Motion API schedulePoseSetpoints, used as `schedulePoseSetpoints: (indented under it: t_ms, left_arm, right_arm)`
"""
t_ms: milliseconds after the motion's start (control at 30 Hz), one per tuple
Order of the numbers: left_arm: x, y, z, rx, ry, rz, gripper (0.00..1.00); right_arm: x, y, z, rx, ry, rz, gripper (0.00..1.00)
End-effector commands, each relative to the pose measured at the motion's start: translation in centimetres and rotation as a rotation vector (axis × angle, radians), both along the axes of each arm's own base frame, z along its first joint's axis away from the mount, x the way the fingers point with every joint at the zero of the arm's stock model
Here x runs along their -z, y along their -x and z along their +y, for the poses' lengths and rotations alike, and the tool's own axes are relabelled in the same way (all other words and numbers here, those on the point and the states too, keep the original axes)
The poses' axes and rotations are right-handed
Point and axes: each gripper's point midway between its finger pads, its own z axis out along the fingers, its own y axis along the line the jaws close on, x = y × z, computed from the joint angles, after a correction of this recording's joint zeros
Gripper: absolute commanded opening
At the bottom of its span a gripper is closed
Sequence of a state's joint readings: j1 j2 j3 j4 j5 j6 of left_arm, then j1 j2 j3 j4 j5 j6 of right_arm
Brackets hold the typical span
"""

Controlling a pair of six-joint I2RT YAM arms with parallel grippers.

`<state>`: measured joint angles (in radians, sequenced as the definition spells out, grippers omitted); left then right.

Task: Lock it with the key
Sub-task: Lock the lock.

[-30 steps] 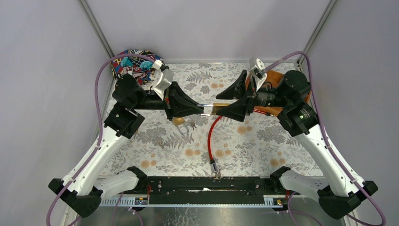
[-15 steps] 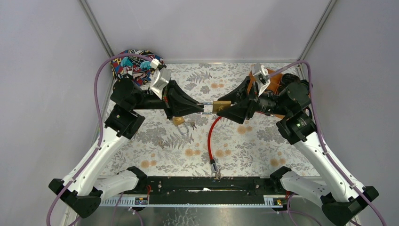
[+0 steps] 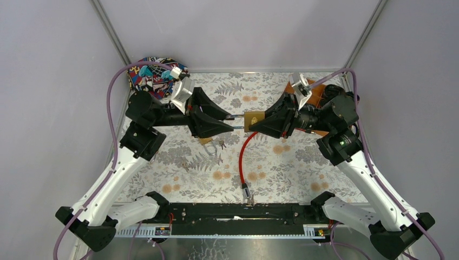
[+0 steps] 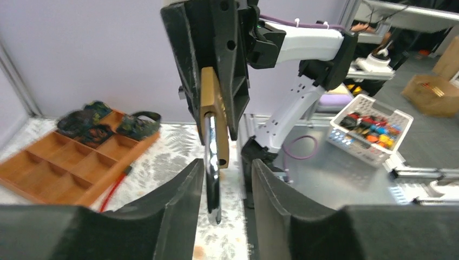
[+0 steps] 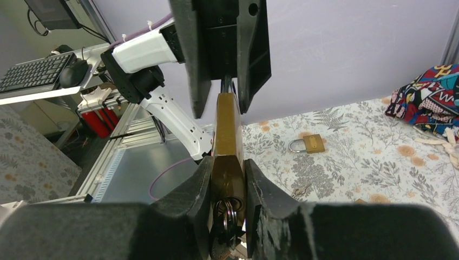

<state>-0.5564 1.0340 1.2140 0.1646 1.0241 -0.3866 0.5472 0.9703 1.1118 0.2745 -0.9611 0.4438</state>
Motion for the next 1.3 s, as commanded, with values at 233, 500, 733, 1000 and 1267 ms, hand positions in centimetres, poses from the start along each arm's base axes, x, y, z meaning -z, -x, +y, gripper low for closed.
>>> schedulePoseSetpoints:
  t_ms: [233,500,733,1000,1267]
  left_arm:
    - [-0.7,0.4,1.7,-0.07,-0.024,-0.078,0.45]
    - [0.1,-0.6,2.0,-0.113,-0.038,-0.067,0.36]
    - [-1.1,0.6,1.7,-0.046,0.001,-0.061,0.0]
    - [-0.7,1.5,-0.4,0.047,0.029,-0.001,0.0]
    - [-1.8,2.1,-1.1,0.084,0.08,-0.05,0.0]
  right_arm:
    - [-4.9,0.8,-0.9,0.033,-0.066,-0.144,0.0]
    - [-5.1,1.1,-0.9,0.021,-0.061,-0.141,0.0]
    - [-5.0,0.6,-0.7,0.027,-0.063,-0.131,0.0]
    - [-3.9,-1.5,0.6,0.032,-0.097,-0.094,0.0]
    - [-2.0,-3.2,0.9,0.088,-0.082,-0.069,0.0]
